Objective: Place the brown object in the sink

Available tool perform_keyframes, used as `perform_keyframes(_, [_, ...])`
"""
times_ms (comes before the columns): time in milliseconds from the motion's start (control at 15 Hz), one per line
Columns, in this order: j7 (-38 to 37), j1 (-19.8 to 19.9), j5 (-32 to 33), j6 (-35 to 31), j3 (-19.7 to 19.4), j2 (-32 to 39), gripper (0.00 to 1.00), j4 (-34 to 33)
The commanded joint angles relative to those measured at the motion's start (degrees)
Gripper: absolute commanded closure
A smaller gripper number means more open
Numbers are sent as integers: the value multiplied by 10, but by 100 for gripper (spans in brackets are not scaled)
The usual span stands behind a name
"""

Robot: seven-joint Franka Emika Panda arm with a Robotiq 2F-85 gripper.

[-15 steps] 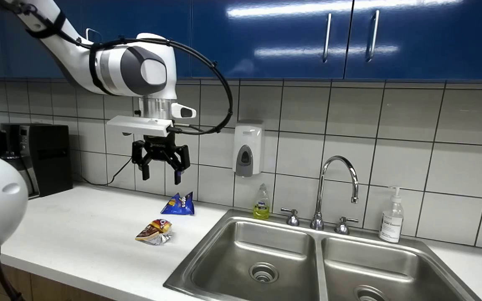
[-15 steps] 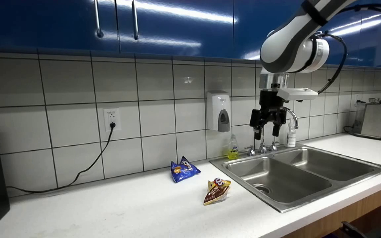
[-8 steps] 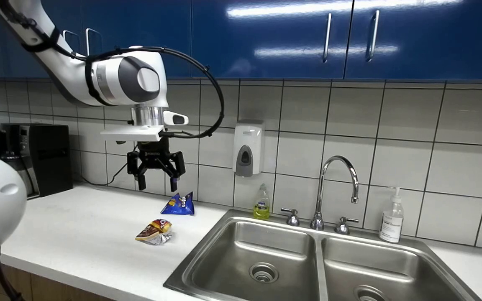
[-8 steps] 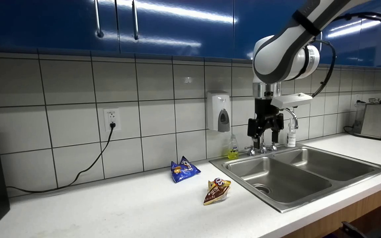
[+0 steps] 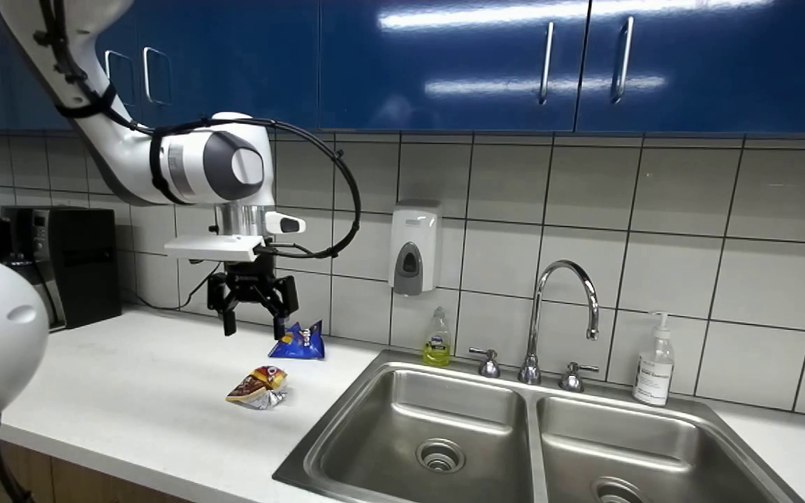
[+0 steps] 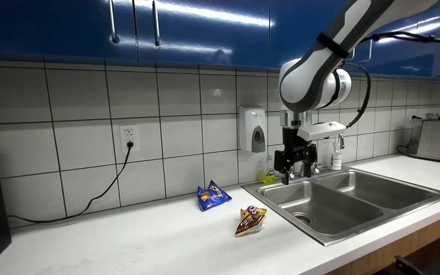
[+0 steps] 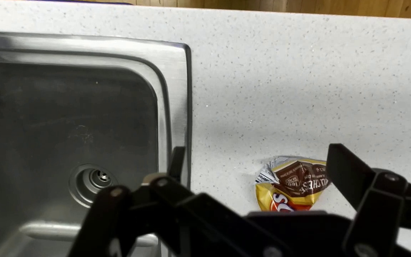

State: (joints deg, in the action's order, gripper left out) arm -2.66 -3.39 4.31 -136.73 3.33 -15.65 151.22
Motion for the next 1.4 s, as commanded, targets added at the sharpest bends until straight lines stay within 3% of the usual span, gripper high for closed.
perform_keyframes(0, [-36,-7,-8,-32,19,64,0,-36])
perform_keyframes(733, [-101,-36,-4,-81,31,226,0,-146])
perform_keyframes(1333, [-176,-60,-9,-60,17,324,0,-222])
